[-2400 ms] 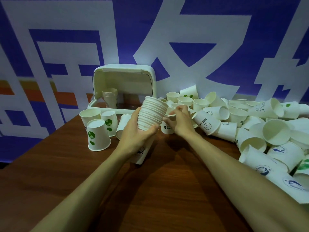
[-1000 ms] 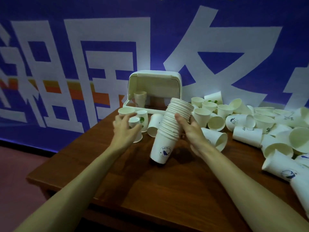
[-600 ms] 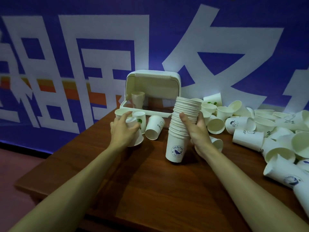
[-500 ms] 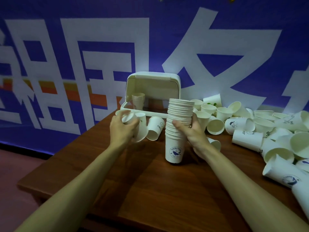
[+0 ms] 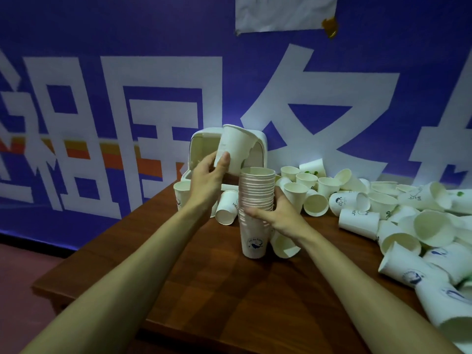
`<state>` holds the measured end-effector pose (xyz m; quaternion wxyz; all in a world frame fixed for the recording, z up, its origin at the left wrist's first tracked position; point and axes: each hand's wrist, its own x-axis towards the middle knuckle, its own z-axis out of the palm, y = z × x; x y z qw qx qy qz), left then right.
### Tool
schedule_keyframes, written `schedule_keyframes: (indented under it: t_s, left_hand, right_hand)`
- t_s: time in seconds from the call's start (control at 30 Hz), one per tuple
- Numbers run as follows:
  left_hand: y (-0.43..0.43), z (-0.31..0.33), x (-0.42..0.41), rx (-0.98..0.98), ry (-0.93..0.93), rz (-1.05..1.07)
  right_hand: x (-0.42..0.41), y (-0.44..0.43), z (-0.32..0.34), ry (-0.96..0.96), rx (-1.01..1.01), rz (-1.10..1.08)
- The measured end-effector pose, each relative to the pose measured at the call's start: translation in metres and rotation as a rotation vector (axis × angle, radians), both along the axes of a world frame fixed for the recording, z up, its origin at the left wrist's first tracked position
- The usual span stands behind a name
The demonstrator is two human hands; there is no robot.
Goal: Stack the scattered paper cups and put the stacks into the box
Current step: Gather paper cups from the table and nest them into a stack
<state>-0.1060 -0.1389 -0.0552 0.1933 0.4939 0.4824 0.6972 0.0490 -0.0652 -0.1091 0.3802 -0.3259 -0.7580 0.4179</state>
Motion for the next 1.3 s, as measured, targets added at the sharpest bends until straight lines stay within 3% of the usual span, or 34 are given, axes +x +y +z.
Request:
schedule_keyframes:
  t_s: [0.17, 0.5, 0.77, 0.93, 1.0, 1.1, 1.17, 1.3]
  left_hand:
    - [0.001, 0.006, 0.006, 0.033, -0.079, -0.041]
    - [0.011, -0.005, 0.008, -0.084, 0.39, 0.039]
    - [0.009, -0.012, 0.003, -0.175, 0.118, -0.055]
    - [0.01, -0.016, 0.009, -0.208, 0.047, -0.121]
    - [0.012, -0.015, 0.014, -0.213, 0.057, -0.124]
    - [0.015, -0.012, 0.019, -0.231, 0.08, -0.169]
    - [0.018, -0.011, 0.024, -0.257, 0.071, -0.208]
    - [0.017, -0.013, 0.032, -0.262, 0.124, -0.252]
  right_hand:
    - [0.006, -0.005, 0.003, -0.067, 0.043, 0.024]
    - [0.005, -0.008, 0.011, -0.084, 0.056, 0.065]
    - [0.013, -0.008, 0.012, -0.162, 0.069, 0.075]
    - [0.019, -0.005, 0.013, -0.167, -0.004, 0.115]
    - [0.022, -0.002, 0.015, -0.069, -0.081, 0.15]
    - [0.028, -0.003, 0.031, 0.23, -0.167, 0.059]
    - [0.03, -0.005, 0.046, 0.336, -0.134, 0.032]
    - [0.019, -0.009, 0.068, 0.277, 0.066, -0.049]
